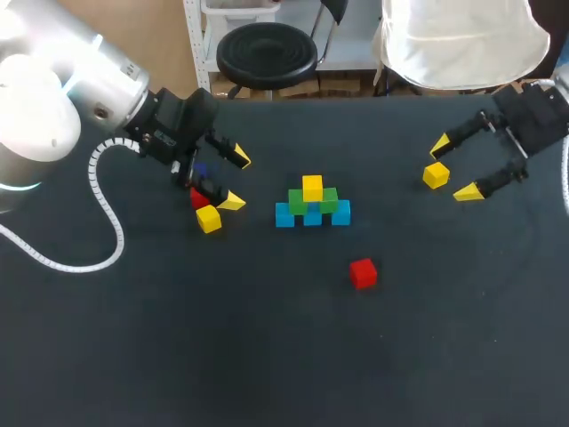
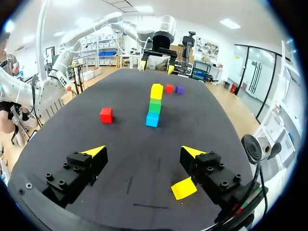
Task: Place the blue cubes, place green cubes on the blue cubes, place the yellow cubes on the green cubes, then place the red cubes on the yellow cubes, and place purple cube on the red cubes.
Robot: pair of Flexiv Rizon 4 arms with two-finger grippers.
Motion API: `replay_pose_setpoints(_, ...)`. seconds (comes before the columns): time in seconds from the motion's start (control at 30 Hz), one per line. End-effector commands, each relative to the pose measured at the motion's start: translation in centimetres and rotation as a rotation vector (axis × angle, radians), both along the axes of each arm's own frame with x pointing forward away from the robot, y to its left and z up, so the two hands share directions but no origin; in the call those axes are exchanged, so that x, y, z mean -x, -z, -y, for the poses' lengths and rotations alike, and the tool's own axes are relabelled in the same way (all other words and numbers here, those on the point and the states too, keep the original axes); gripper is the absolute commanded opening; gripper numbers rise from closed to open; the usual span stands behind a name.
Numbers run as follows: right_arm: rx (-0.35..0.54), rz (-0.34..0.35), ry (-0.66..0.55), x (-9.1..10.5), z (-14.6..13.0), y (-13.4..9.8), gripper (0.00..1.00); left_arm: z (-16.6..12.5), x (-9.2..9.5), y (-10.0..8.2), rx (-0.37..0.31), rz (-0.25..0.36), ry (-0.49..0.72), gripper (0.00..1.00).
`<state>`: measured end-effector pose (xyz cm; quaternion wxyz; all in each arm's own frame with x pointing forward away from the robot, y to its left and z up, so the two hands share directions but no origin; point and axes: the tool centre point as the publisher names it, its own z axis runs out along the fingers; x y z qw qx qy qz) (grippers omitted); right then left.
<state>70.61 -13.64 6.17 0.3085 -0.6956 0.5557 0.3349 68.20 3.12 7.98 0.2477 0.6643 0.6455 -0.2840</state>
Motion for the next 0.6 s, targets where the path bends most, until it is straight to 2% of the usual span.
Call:
replay_pose_setpoints(0.03,-0.019,-0.011,0.004,-0.5,1.0,0.7,1.0,-0.1,0.1,0.1,0.004,0.003,0.0,1.0)
replay_pose_setpoints(0.1,0.006,0.03,-0.003,-1.3,2.0,1.1,1.0,-0.1,0.1,0.1,0.004,0.003,0.0,1.0)
replay_pose_setpoints(0.17,0.008,0.018,-0.009,-2.4,2.7,1.3,1.0,-0.1,0.1,0.1,0.004,0.003,0.0,1.0)
replay_pose_setpoints(0.33,0.026,0.066,-0.11,-4.8,3.2,1.4,1.0,-0.1,0.1,0.1,0.004,0.003,0.0,1.0)
replay_pose_setpoints(0.5,0.053,0.056,-0.173,-6.7,3.2,2.0,1.0,-0.1,0.1,0.1,0.004,0.003,0.0,1.0)
replay_pose_setpoints(0.53,0.035,0.044,-0.184,-7.0,3.1,2.3,1.0,-0.1,0.1,0.1,0.004,0.003,0.0,1.0)
replay_pose_setpoints(0.6,0.056,0.023,-0.186,-7.4,2.8,2.9,1.0,-0.1,0.1,0.1,0.004,0.003,0.0,1.0)
